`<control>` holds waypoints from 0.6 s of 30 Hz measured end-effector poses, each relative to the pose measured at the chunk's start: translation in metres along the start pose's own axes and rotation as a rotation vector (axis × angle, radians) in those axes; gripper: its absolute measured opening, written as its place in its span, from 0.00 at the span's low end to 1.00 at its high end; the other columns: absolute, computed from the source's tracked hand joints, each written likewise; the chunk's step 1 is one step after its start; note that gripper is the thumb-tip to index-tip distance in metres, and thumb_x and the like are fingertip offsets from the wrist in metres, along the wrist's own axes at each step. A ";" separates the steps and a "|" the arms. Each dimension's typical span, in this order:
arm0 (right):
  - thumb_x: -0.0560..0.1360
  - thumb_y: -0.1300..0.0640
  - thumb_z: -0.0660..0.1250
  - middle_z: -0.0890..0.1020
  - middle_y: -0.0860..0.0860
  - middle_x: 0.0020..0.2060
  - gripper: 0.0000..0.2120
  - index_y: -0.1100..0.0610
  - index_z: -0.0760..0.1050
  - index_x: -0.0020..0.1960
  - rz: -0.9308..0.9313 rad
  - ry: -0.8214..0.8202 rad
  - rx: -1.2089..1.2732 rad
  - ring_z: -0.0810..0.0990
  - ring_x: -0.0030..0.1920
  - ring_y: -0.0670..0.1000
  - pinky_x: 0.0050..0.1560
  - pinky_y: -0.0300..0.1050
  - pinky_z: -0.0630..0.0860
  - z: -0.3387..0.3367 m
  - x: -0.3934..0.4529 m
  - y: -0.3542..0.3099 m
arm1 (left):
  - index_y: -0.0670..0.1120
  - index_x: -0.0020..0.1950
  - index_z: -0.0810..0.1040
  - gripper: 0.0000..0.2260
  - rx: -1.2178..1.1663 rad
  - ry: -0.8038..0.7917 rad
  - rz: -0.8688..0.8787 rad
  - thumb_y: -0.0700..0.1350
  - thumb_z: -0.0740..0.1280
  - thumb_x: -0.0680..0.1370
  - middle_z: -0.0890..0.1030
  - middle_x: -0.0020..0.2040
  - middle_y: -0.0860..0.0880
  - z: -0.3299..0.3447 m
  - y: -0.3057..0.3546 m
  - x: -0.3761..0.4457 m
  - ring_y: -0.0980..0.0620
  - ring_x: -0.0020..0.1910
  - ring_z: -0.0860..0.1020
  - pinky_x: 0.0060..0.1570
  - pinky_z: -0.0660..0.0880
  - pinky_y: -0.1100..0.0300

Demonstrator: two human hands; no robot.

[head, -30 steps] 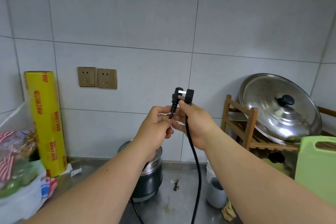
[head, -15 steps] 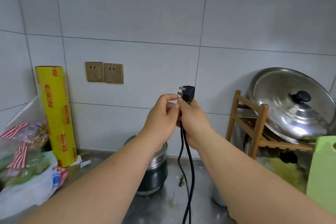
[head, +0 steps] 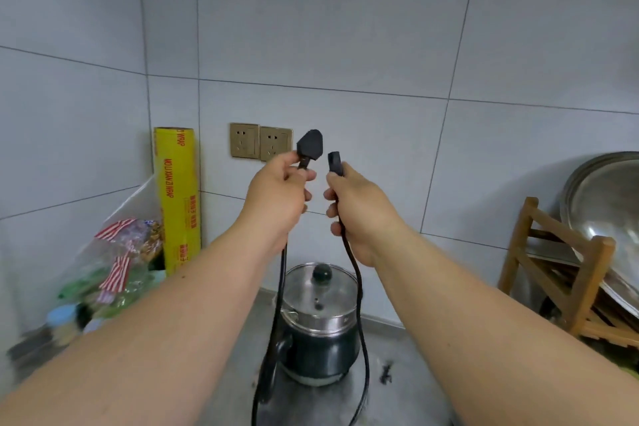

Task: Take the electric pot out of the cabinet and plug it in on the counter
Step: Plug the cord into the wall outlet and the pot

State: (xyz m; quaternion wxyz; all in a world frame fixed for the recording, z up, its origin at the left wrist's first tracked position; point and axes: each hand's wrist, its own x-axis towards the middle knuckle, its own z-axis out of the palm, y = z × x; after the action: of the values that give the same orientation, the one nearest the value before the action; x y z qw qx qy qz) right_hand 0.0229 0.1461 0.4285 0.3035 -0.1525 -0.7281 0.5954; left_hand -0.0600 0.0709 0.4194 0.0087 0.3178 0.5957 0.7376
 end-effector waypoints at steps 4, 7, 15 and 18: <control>0.77 0.61 0.55 0.68 0.52 0.33 0.08 0.56 0.72 0.43 0.086 0.003 0.213 0.61 0.26 0.48 0.26 0.40 0.59 0.011 0.015 0.011 | 0.51 0.64 0.70 0.17 0.149 0.196 -0.106 0.39 0.58 0.76 0.81 0.48 0.50 -0.038 -0.010 0.029 0.38 0.56 0.76 0.58 0.72 0.42; 0.77 0.59 0.59 0.72 0.53 0.35 0.07 0.53 0.74 0.44 0.121 -0.014 0.296 0.66 0.24 0.47 0.22 0.37 0.65 0.020 0.026 0.023 | 0.48 0.56 0.73 0.11 0.158 0.245 -0.117 0.43 0.60 0.75 0.80 0.43 0.49 -0.061 -0.020 0.047 0.47 0.39 0.72 0.44 0.72 0.53; 0.77 0.56 0.62 0.75 0.54 0.35 0.05 0.54 0.75 0.44 0.195 0.049 0.309 0.69 0.25 0.48 0.20 0.35 0.68 0.049 0.071 0.026 | 0.46 0.44 0.77 0.15 0.282 0.220 -0.063 0.56 0.59 0.77 0.75 0.35 0.51 -0.088 -0.060 0.118 0.52 0.31 0.69 0.29 0.63 0.60; 0.77 0.59 0.62 0.75 0.54 0.34 0.03 0.55 0.74 0.46 0.204 0.073 0.304 0.69 0.26 0.48 0.20 0.35 0.67 0.060 0.097 0.026 | 0.46 0.48 0.77 0.17 0.215 0.106 -0.184 0.56 0.57 0.78 0.73 0.35 0.50 -0.089 -0.083 0.157 0.52 0.30 0.67 0.27 0.62 0.61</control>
State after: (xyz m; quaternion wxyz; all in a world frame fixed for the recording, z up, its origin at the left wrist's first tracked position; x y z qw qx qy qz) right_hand -0.0932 0.1626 0.4230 0.2875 -0.1994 -0.5992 0.7201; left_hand -0.2583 0.0792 0.4103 0.0107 0.2214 0.6974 0.6815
